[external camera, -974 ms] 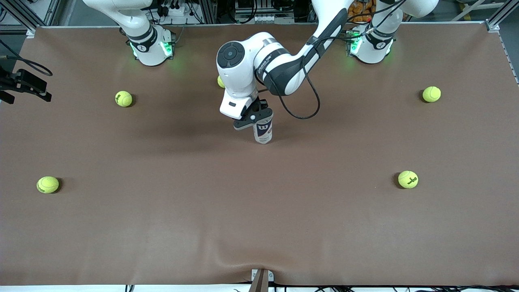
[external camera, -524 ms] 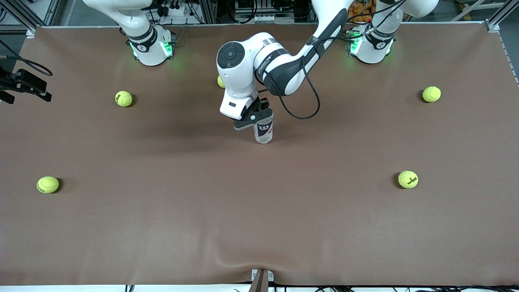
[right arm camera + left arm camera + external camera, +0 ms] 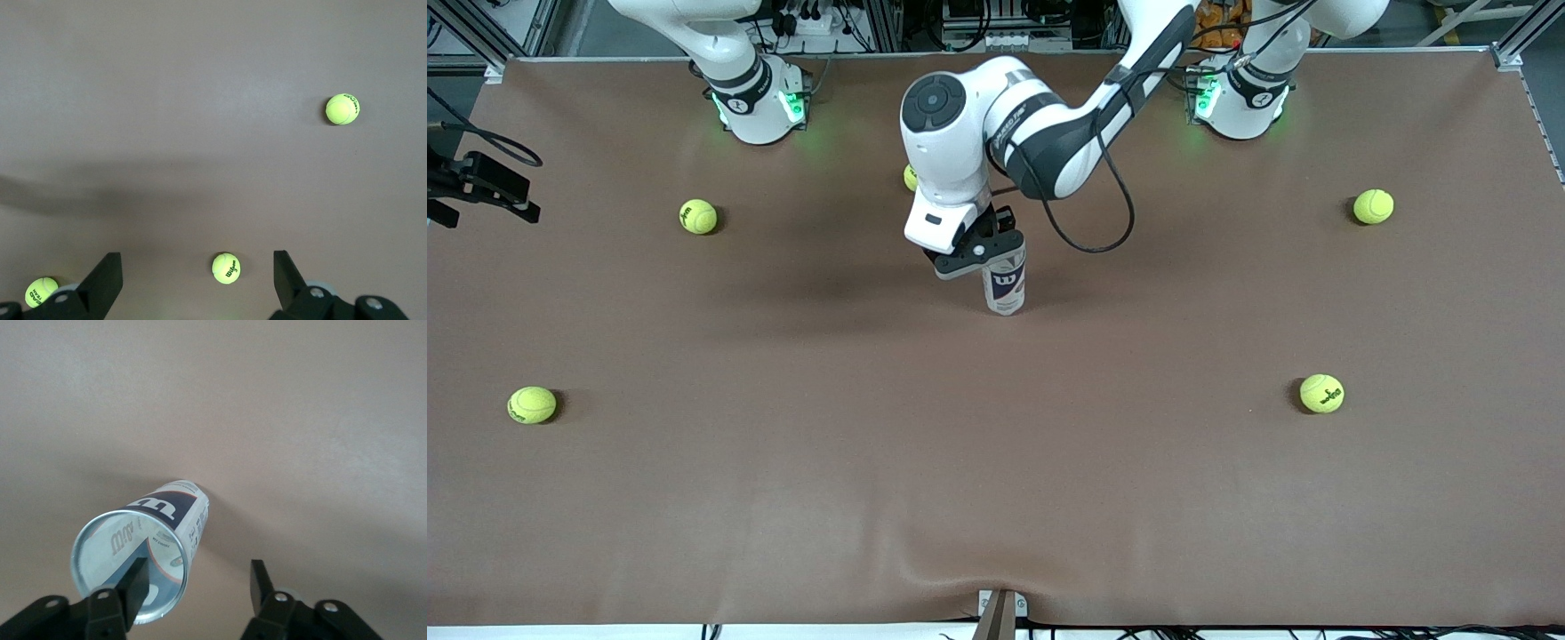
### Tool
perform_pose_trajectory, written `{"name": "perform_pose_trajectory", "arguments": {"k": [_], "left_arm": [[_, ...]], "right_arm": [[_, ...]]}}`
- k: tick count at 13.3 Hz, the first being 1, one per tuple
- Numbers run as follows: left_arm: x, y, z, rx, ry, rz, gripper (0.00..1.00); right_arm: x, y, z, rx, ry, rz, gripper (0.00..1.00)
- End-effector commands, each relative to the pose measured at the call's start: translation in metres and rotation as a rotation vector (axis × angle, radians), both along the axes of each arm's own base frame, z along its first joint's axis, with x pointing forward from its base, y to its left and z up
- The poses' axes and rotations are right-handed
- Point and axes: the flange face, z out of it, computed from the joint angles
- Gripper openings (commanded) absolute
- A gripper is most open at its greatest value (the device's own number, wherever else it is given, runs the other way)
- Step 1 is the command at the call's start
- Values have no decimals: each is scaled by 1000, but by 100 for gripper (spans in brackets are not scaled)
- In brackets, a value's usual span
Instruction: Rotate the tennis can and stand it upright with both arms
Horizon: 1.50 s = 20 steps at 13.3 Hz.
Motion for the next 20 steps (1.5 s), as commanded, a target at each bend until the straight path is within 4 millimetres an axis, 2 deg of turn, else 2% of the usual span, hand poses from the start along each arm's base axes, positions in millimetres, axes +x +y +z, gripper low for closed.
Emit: {"name": "perform_pose_trajectory", "arguments": {"k": [1, 4, 6, 10, 12, 15, 18, 20], "left_arm": [[-3, 10, 42, -10, -27, 26, 100], [26, 45, 79, -44, -46, 66, 100], [41, 68, 94, -32, -46, 17, 100], [79, 132, 130, -10, -51, -16, 100], [106, 176, 145, -6, -57, -21, 100], [141, 238, 152, -4, -50, -34, 100], [160, 276, 152, 3, -36, -95, 100], [173, 308, 150, 17, -9, -115, 100]], "right_arm": [[0, 0, 2, 14, -4, -11, 100], [0, 2, 1, 14, -3, -8, 100], [0, 3, 1, 14, -4, -7, 100], [1, 2, 1, 15, -4, -8, 100], [1, 1, 1, 15, -4, -10, 100], [1, 2, 1, 14, -4, -8, 100], [1, 0, 1, 15, -4, -11, 100], [1, 0, 0, 15, -4, -11, 100]]}}
